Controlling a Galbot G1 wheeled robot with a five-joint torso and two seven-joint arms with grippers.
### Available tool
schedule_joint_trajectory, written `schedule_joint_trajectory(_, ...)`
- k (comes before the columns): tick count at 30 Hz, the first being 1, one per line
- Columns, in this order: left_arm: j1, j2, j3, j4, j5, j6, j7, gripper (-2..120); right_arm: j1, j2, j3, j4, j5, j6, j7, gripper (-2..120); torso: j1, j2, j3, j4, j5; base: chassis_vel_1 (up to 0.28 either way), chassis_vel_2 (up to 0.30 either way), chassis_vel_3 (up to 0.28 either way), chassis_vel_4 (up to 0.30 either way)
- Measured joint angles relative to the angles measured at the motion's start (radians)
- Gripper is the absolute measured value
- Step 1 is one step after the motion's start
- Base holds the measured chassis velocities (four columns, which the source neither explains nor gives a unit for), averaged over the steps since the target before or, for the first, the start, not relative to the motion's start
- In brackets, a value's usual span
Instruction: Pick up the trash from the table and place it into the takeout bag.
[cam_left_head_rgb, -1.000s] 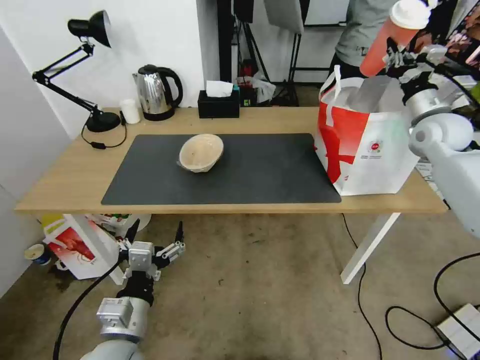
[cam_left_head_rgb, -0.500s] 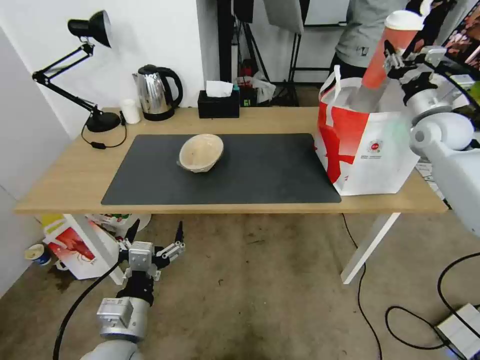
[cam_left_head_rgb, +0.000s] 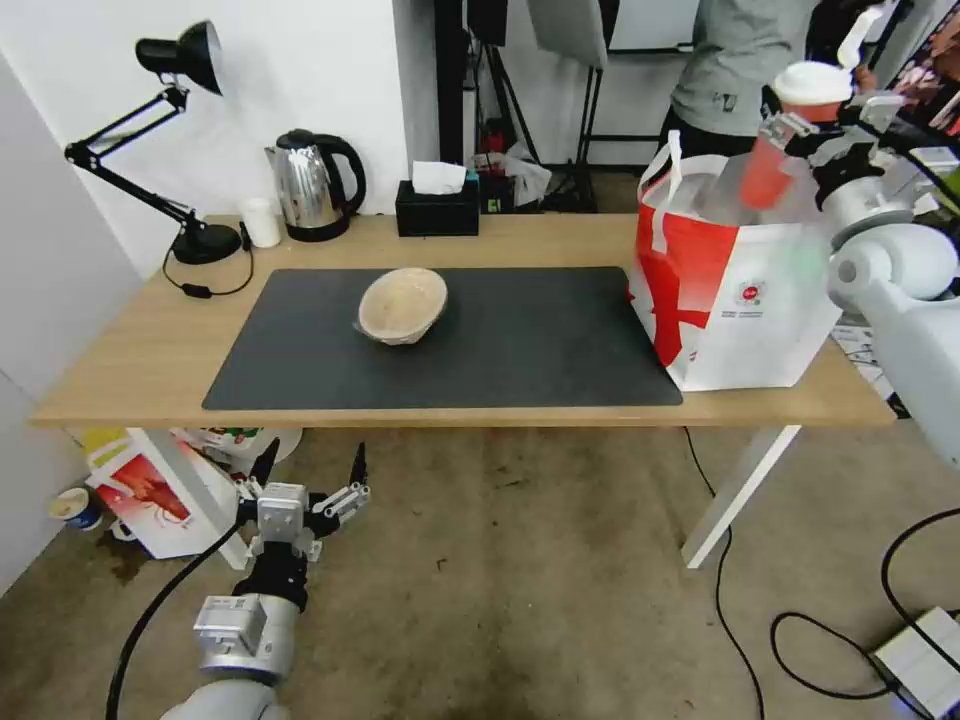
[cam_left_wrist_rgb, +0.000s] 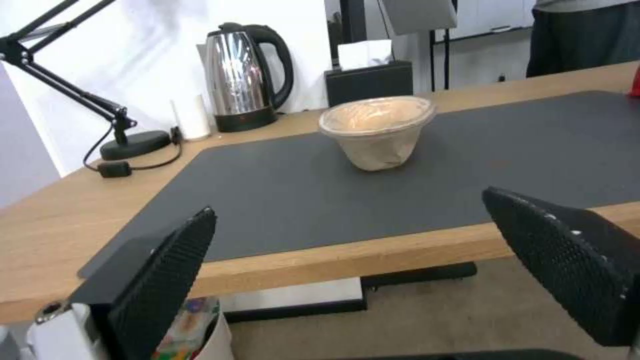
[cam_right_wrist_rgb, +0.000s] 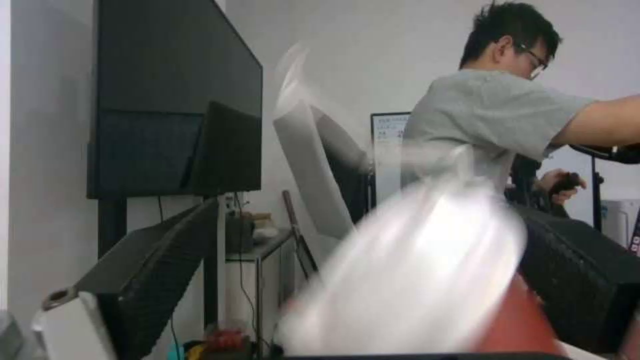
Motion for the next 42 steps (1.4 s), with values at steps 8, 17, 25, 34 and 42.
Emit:
schedule_joint_trajectory(8,0.000,0.000,0.000,0.000,0.000,0.000,0.000,100,-0.015,-0.008,0.007,0.028,0.006,-0.013,0.013,100,0.000,0.000,0.000,0.0000,-0.0001,0.000,0.000,0.000,0.000)
schedule_joint_trajectory(17,0.000,0.000,0.000,0.000,0.000,0.000,0.000,100,-0.039,-0.017,0.016,0.099,0.038,-0.039,0.028,100,0.000,0.000,0.000,0.0001,-0.0001,0.000,0.000,0.000,0.000)
schedule_joint_trajectory(25,0.000,0.000,0.000,0.000,0.000,0.000,0.000,100,-0.052,-0.015,-0.001,0.167,0.085,-0.046,0.028,100,0.000,0.000,0.000,0.0001,-0.0001,0.000,0.000,0.000,0.000)
schedule_joint_trajectory(34,0.000,0.000,0.000,0.000,0.000,0.000,0.000,100,-0.096,-0.042,-0.003,0.366,0.201,-0.110,0.065,100,0.000,0.000,0.000,0.0001,-0.0001,0.000,0.000,0.000,0.000)
schedule_joint_trajectory(42,0.000,0.000,0.000,0.000,0.000,0.000,0.000,100,-0.158,-0.092,0.021,0.588,0.328,-0.136,0.075,100,0.000,0.000,0.000,-0.0001,-0.0002,0.000,0.000,0.000,0.000)
